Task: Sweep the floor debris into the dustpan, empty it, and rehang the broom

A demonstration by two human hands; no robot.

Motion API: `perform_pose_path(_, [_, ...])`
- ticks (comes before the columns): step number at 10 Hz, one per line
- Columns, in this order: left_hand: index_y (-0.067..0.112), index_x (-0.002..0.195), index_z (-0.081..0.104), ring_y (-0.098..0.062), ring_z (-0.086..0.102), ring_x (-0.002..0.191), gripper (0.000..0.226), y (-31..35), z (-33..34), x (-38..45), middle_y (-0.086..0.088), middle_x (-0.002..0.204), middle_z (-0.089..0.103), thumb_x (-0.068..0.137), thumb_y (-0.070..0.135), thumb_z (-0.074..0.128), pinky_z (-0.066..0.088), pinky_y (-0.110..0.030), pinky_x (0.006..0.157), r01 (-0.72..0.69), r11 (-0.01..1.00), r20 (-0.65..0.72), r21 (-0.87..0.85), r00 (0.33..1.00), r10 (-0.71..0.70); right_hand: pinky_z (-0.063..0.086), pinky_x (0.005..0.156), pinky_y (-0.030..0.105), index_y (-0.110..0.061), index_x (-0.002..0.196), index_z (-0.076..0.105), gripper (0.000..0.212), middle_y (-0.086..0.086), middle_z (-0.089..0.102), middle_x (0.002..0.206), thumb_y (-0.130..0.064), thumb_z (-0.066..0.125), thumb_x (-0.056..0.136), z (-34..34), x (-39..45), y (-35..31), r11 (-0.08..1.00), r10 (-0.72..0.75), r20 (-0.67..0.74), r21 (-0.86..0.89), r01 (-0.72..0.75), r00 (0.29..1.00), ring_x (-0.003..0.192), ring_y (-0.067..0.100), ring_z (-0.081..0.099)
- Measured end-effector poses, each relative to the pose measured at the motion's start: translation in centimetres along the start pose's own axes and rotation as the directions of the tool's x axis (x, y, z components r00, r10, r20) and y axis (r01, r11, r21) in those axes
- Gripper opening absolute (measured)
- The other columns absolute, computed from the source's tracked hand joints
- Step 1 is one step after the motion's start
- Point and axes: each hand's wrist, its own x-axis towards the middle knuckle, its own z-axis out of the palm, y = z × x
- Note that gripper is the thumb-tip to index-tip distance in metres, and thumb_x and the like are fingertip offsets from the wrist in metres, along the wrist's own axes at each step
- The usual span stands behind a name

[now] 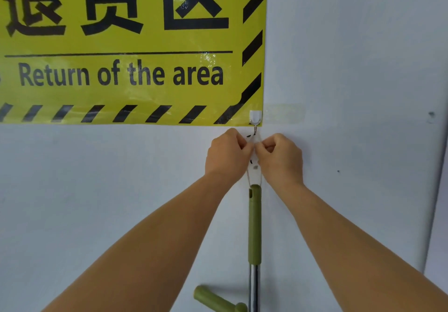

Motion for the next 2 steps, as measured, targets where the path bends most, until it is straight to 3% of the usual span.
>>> perform_pose_path(2, [0.014,0.094,0.063,-0.019,0.061,0.087,0.014,-1.8,-2.1,-2.3,0.000,0.093,0.066,0.092,0.028,0.066,0.043,-0.027,0.070,0.105,0.986,0.025,-0.131,0.994,-0.102,0.046,0.077,0.027,-0.010,0.103,0.064,0.021,0.000,0.066,0.094,-0.025,0.060,0.089,-1.2,-2.3,-0.7,0.994,0.102,0.109,0.020,-0.104,0.989,0.094,0.020,0.063])
